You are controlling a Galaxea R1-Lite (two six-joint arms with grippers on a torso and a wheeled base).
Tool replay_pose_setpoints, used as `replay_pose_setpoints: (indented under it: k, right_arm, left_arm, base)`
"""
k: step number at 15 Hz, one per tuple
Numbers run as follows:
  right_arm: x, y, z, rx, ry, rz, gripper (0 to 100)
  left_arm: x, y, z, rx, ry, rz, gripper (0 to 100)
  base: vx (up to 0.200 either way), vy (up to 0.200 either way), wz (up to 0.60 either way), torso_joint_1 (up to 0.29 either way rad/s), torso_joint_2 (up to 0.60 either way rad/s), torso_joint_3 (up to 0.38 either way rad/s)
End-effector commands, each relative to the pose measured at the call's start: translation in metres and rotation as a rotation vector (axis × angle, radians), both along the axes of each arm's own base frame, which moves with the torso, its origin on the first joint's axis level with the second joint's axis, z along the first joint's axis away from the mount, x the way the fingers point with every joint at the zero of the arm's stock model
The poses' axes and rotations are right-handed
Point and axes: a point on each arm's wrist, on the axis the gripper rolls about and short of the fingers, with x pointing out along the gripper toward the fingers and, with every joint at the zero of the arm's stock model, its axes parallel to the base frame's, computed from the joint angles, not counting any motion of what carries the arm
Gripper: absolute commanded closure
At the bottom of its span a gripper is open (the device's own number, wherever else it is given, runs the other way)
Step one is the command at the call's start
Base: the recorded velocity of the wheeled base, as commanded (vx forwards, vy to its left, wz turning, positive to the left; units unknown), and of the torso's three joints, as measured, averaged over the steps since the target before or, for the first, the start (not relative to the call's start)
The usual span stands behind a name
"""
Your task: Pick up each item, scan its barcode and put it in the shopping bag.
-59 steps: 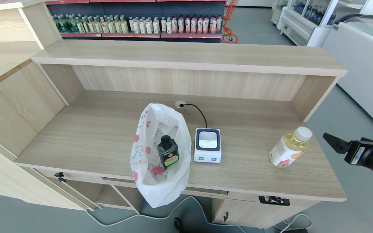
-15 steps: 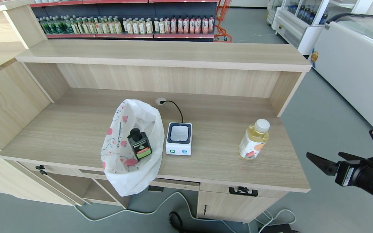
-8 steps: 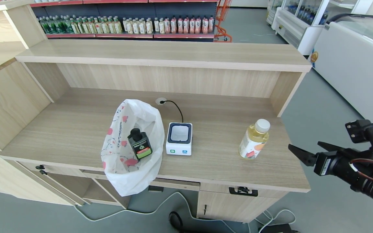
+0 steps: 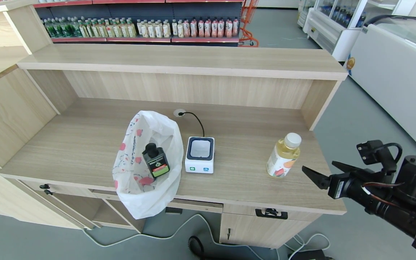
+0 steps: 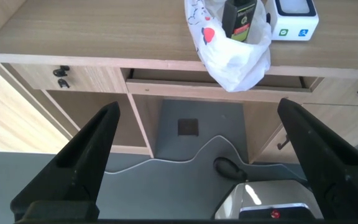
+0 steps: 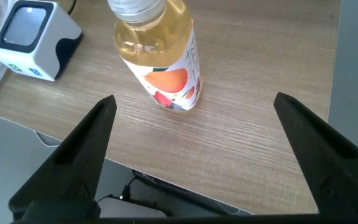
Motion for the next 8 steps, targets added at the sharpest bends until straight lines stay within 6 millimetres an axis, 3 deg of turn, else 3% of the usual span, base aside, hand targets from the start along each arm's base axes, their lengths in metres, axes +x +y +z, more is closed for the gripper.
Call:
replay_pose_setpoints:
  k: [1, 8]
  right_arm:
    - [0.001, 0.007, -0.005, -0.003, 0.012, 0.024, 0]
    - [0.03, 0.022, -0.027, -0.045, -0.04, -0.037, 0]
  left_arm:
    - [0.0, 0.0, 0.0, 0.0, 0.0, 0.0, 0]
    - [0.0, 0.0, 0.0, 0.0, 0.0, 0.0, 0]
  base:
    - [0.0, 0.0, 0.0, 0.0, 0.0, 0.0]
    - [0.0, 0.0, 0.0, 0.0, 0.0, 0.0]
